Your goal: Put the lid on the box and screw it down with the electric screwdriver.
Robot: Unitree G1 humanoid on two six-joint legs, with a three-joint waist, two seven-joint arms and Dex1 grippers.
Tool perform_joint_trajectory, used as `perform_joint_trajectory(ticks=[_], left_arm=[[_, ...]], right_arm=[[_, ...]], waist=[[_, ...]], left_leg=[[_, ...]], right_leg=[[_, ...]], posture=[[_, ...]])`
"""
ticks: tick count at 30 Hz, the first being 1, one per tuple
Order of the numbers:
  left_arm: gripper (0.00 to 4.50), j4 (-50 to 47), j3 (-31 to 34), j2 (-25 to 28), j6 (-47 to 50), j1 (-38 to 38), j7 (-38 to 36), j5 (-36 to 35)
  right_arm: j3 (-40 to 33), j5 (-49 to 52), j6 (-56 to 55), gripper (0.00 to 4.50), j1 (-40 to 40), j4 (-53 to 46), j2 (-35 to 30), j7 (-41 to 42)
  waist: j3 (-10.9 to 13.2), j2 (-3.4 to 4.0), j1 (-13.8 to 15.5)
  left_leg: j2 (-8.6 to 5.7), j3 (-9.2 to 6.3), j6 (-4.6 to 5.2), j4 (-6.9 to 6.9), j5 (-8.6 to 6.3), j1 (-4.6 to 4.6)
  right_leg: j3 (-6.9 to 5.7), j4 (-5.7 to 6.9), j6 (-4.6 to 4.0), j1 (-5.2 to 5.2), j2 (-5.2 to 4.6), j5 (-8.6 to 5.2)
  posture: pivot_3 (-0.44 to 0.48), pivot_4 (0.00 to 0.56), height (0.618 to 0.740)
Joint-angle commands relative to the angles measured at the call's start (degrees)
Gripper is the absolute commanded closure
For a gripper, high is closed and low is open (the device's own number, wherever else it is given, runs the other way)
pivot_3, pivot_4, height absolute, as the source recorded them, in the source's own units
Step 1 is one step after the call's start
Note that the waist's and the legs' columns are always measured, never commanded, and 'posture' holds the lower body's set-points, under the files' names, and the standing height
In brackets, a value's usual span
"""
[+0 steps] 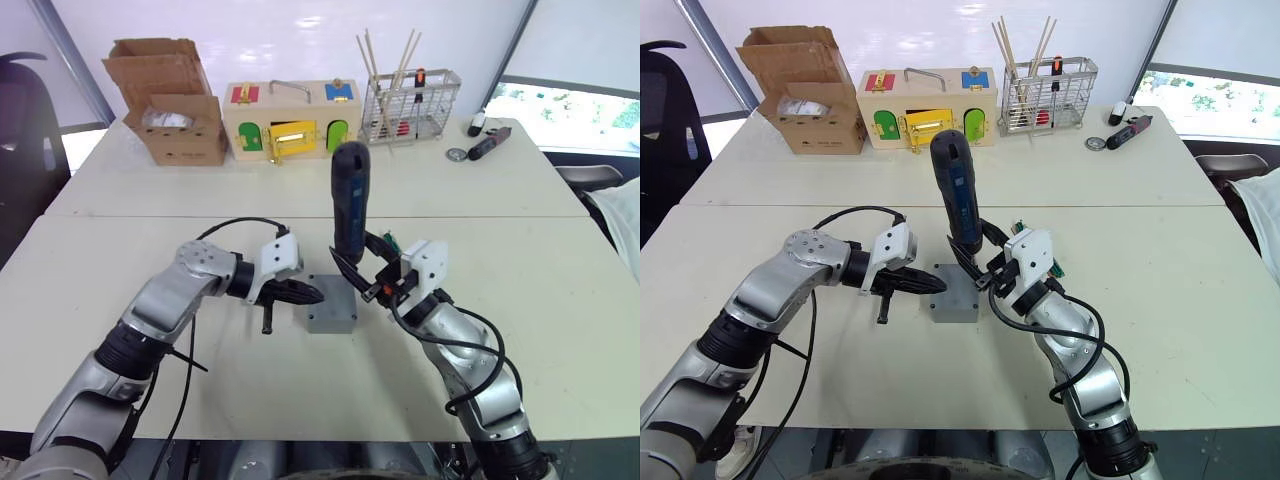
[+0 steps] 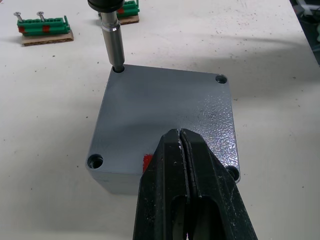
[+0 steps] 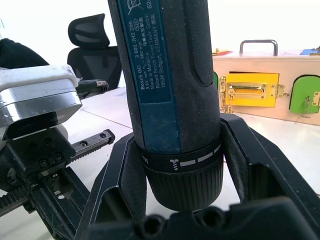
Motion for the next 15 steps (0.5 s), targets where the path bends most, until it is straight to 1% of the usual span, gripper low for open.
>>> perform_joint_trajectory(ticks=[1,15], left_arm=[[4.5,-0.2,-0.8,0.3,0.8,0.1,0.2,1.1],[4.5,-0.1,-1.0,0.3,0.6,0.0,0.4,1.4]], right_arm=[[1.2,-1.5,5.6,2.62,4.2,7.0,-1.6,0.3],[1.3,-1.7,5.0,2.62,4.0,7.3,-1.4,0.2]], waist=[[0.0,0.01,0.0],[0.0,0.02,0.0]], left_leg=[[0.0,0.0,0.0,-0.01,0.0,0.0],[0.0,-0.01,0.0,-0.08,0.0,-0.01]], right_leg=[[0.0,0.0,0.0,0.0,0.0,0.0],[0.01,-0.08,-0.01,-0.01,-0.05,-0.01]], posture=[[0.0,0.15,0.74],[0.0,0.15,0.74]])
